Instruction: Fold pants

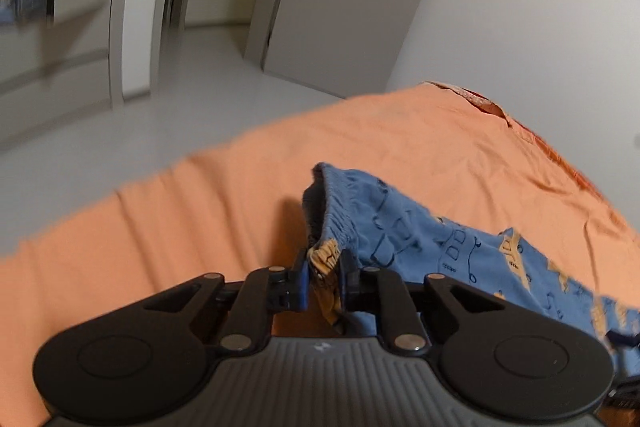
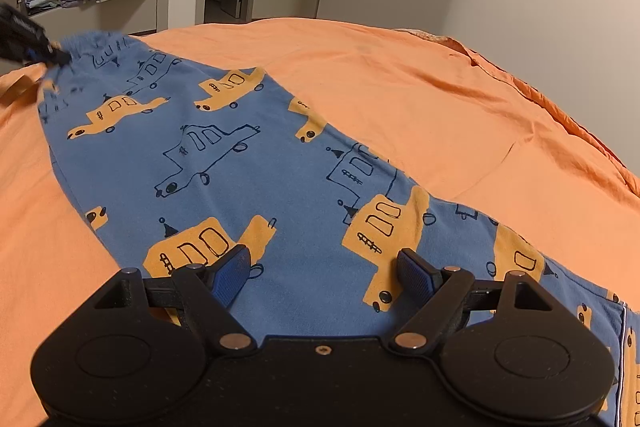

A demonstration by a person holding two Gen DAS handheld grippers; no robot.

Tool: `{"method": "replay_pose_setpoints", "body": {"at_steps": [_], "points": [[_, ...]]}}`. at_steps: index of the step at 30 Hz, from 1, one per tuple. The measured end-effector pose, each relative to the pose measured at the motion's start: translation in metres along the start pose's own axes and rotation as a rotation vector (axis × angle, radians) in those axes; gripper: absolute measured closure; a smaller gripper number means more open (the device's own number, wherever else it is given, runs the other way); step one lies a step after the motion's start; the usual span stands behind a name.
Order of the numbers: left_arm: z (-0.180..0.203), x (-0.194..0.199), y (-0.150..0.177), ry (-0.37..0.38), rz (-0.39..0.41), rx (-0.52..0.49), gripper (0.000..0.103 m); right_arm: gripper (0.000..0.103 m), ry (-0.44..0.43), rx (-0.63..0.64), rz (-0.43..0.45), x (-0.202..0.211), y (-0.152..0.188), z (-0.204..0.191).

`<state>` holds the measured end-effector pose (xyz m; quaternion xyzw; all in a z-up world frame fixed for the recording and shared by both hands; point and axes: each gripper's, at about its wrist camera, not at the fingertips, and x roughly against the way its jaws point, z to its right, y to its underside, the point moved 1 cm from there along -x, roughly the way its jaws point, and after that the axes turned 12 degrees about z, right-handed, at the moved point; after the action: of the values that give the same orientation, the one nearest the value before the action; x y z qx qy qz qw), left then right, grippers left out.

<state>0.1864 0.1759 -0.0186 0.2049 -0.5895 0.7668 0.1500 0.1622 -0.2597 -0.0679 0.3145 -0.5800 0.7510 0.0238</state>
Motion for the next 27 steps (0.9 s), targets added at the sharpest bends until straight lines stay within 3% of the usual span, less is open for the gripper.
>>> {"method": "replay_pose_setpoints", "body": {"at_steps": [5,6,8,9,10,13,17,19,21,22,25,27], "points": [[-0.003,-0.031,0.017,-0.070,-0.120,-0.074,0.084,0.021,-0.005,0.000,0.003,-0.001,0.000,0.001],[-0.005,-0.030,0.019,-0.066,-0.103,-0.058,0.077,0.021,-0.005,0.000,0.004,-0.001,0.001,0.001],[-0.001,-0.021,0.015,-0.076,-0.054,-0.068,0.054,0.021,-0.002,0.000,0.005,0.000,0.001,0.001],[0.003,-0.017,0.013,-0.102,-0.030,-0.105,0.028,0.021,-0.001,0.000,0.007,0.000,0.002,0.001],[0.009,-0.011,0.011,-0.142,0.003,-0.151,0.016,0.021,0.000,0.000,0.009,0.000,0.002,0.001],[0.041,-0.005,0.003,-0.169,0.128,-0.340,0.013,0.019,0.017,-0.007,0.014,0.001,0.002,-0.001],[0.099,-0.027,0.014,-0.043,0.210,-0.561,0.009,0.018,0.038,-0.007,0.028,0.001,0.003,-0.005],[0.125,-0.047,0.032,-0.029,0.222,-0.710,0.011,0.017,0.044,-0.013,0.032,0.002,0.004,-0.004],[0.136,-0.071,0.046,-0.120,0.215,-0.824,0.012,0.016,0.049,-0.018,0.035,0.002,0.005,-0.004],[0.132,-0.084,0.047,-0.175,0.200,-0.834,0.012,0.015,0.055,-0.019,0.038,0.002,0.006,-0.004],[0.104,-0.103,0.029,-0.276,0.204,-0.746,0.006,0.010,0.073,-0.026,0.048,0.003,0.008,-0.003],[0.090,-0.111,0.015,-0.396,0.197,-0.755,0.006,0.004,0.082,-0.026,0.054,0.005,0.010,0.000]]}}
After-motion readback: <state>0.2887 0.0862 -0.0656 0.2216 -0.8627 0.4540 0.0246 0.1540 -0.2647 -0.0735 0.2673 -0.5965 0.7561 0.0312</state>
